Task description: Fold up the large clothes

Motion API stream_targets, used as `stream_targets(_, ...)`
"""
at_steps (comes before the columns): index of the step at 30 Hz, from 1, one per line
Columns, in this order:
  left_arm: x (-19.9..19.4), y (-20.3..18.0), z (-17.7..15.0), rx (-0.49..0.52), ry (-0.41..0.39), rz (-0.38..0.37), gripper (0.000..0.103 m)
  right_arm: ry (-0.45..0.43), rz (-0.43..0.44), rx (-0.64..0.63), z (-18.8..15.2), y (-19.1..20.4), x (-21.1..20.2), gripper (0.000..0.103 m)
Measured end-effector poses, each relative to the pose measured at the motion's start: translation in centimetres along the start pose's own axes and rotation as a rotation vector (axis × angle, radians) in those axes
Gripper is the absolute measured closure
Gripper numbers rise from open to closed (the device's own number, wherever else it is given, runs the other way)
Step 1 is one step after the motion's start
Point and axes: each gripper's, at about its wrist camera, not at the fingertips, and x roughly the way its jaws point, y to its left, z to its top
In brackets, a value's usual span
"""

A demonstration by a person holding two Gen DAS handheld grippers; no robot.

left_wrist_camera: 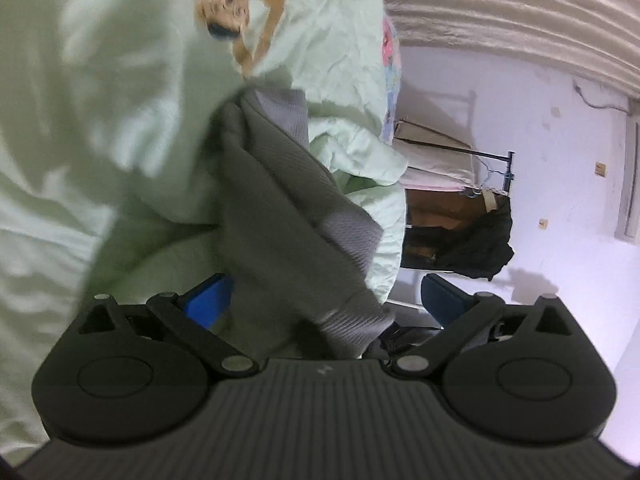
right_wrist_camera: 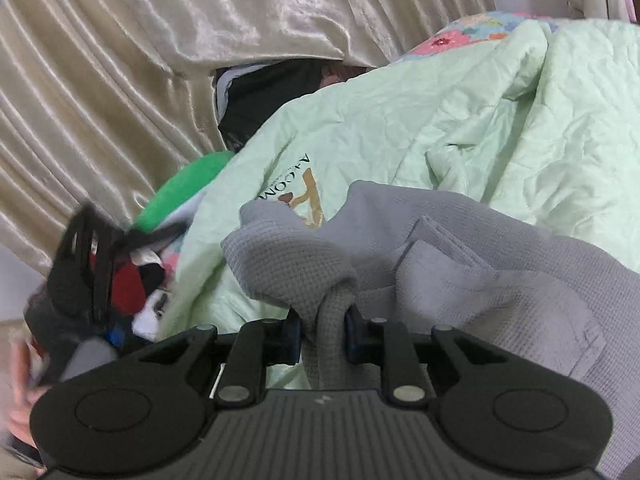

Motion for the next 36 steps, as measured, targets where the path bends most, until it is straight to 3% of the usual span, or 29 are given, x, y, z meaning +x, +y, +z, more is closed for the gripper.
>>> stream_targets(4, 3.0, 0.4, 0.1, -0.036, 0.081, 0.049, 0.0, 0.0, -0.023, -0.051, -1.1, 1.2, -0.5, 0.083)
stream_targets(5, 3.2, 0.4, 0.1, -0.023, 0.087, 0.041, 0.007, 0.0, -0.027, -0.062, -1.4, 1.5, -0.7, 0.083)
stream_targets(6, 3.3, -0.2, -0.1, 0.02, 0.084, 0.058, 0.028, 0.002, -0.032, -0.076, -1.6, 1.7, -0.8, 0.083)
stream_targets(8, 3.7, -2.4, -0.9, 0.169, 0.069, 0.133, 0.055, -0.007, -0.035, -0.083, -2.1, 2.0, -0.9, 0.083)
stream_targets(9, 4.0, -4.4, -2.1, 0.3, 0.042, 0.213, 0.058, -0.022, -0.035, -0.081, -2.2, 2.1, -1.2, 0.083)
stream_targets(11, 4.9, -9.6, -5.7, 0.631, -0.036, 0.387, 0.06, -0.061, -0.027, -0.059, -2.3, 1.9, -1.9, 0.083)
stream_targets(12, 5.3, -11.0, -7.3, 0.712, -0.052, 0.408, 0.061, -0.104, -0.009, -0.018, -2.4, 1.5, -2.8, 0.083)
stream_targets(14, 6.9, -14.2, -11.4, 0.88, -0.052, 0.408, 0.061, -0.209, 0.011, 0.074, -2.7, 0.7, -5.3, 0.083)
stream_targets(17, 9.0, -18.0, -18.9, 1.138, -0.017, 0.37, 0.061, -0.4, -0.024, 0.177, -3.9, -0.3, -10.6, 0.083)
stream_targets(20, 10.6, -19.6, -26.9, 1.362, 0.108, 0.278, 0.056, -0.571, -0.045, 0.294, -6.3, -1.9, -16.2, 0.083)
stream_targets(22, 12.2, -18.8, -33.6, 1.498, 0.281, 0.197, 0.045, -0.696, -0.076, 0.394, -10.0, -3.6, -20.7, 0.083)
stream_targets(23, 13.3, -17.7, -36.9, 1.544, 0.395, 0.165, 0.033, -0.752, -0.103, 0.438, -12.1, -4.5, -22.9, 0.082)
stream_targets(24, 14.5, -16.4, -39.5, 1.575, 0.504, 0.159, 0.024, -0.796, -0.149, 0.484, -14.5, -5.4, -24.9, 0.082)
stream_targets(25, 15.6, -15.0, -41.4, 1.601, 0.579, 0.183, 0.023, -0.818, -0.223, 0.544, -17.4, -6.7, -26.7, 0.082)
stream_targets(27, 16.9, -12.1, -43.4, 1.646, 0.599, 0.295, 0.023, -0.802, -0.326, 0.63, -20.9, -8.6, -28.4, 0.082)
stream_targets(29, 17.0, -10.5, -43.1, 1.624, 0.554, 0.342, 0.022, -0.762, -0.383, 0.726, -24.3, -10.8, -29.1, 0.083)
stream_targets(30, 16.6, -10.4, -41.6, 1.561, 0.528, 0.358, 0.022, -0.725, -0.38, 0.762, -25.5, -11.9, -29.1, 0.083)
stream_targets(32, 15.7, -10.0, -37.7, 1.392, 0.466, 0.392, 0.022, -0.724, -0.293, 0.841, -27.3, -13.7, -29.0, 0.082)
stream_targets(34, 14.1, -9.4, -33.6, 1.219, 0.382, 0.387, 0.014, -0.734, -0.248, 0.873, -27.6, -14.6, -29.0, 0.078)
stream_targets(36, 13.2, -8.9, -31.2, 1.162, 0.346, 0.435, 0.011, -0.728, -0.234, 0.899, -27.5, -15.0, -29.1, 0.068)
